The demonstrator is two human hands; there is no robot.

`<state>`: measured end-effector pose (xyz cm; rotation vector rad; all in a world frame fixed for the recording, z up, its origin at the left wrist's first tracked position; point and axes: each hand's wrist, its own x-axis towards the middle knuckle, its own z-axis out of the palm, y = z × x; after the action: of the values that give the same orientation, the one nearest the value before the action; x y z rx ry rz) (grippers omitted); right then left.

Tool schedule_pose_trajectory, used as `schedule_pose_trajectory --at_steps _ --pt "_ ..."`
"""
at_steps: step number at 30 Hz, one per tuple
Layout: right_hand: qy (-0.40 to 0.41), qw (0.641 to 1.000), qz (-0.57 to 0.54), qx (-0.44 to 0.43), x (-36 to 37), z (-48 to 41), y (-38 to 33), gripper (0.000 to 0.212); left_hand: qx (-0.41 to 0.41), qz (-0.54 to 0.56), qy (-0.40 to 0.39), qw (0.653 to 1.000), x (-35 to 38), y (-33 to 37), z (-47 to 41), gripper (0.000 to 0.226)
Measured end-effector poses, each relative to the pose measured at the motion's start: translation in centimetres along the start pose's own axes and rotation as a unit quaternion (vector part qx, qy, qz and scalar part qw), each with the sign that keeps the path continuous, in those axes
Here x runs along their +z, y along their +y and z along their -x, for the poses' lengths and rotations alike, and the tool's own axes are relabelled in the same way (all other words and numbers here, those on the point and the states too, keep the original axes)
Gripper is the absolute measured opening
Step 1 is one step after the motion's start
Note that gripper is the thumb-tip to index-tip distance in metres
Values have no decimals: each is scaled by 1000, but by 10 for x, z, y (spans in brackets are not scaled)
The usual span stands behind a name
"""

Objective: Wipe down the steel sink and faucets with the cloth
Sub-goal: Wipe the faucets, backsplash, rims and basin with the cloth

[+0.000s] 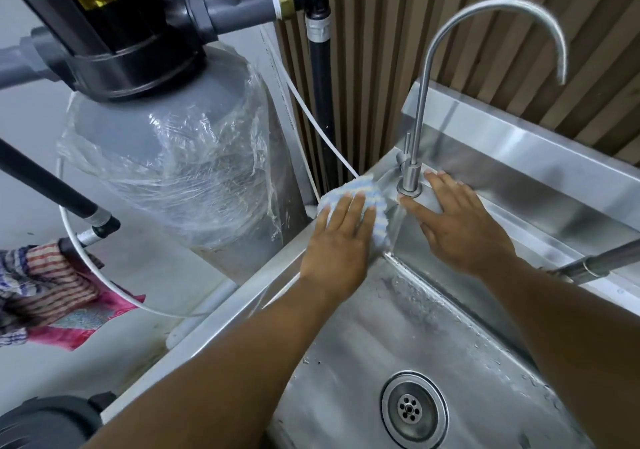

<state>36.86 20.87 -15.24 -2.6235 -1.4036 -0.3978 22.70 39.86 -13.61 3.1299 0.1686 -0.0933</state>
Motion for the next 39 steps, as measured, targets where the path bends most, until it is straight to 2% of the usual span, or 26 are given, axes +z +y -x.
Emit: schedule_pose_trajectory --at_steps 3,5,10,15,21,23,27,31,35,39 --pt "-16 1000 2 11 -4 0 -1 54 -45 27 58 997 10 -14 57 62" --pt "-24 1000 4 11 -5 -1 -1 54 -59 29 68 996 14 -19 81 60" --pt "-25 1000 9 13 -5 -1 -1 57 -79 43 73 993 2 -11 53 53" --pt "-11 1000 15 13 0 0 0 53 -30 55 -4 998 -12 8 -41 57" --pt "3 1000 8 25 3 1 -1 47 115 123 2 986 -30 -1 -95 51" --pt "1 1000 9 29 2 1 -2 46 128 140 2 982 -33 -10 -95 46" --pt "-10 999 7 35 -1 1 -3 42 107 123 6 987 -32 -15 -61 47" --pt "-18 999 9 40 -4 1 -4 41 87 122 63 987 -21 -29 4 51" --pt "-37 998 11 43 -7 1 -4 42 46 69 90 992 -15 -41 64 56" --pt "-46 998 14 49 -8 1 -5 45 29 49 82 995 -2 -41 62 53"
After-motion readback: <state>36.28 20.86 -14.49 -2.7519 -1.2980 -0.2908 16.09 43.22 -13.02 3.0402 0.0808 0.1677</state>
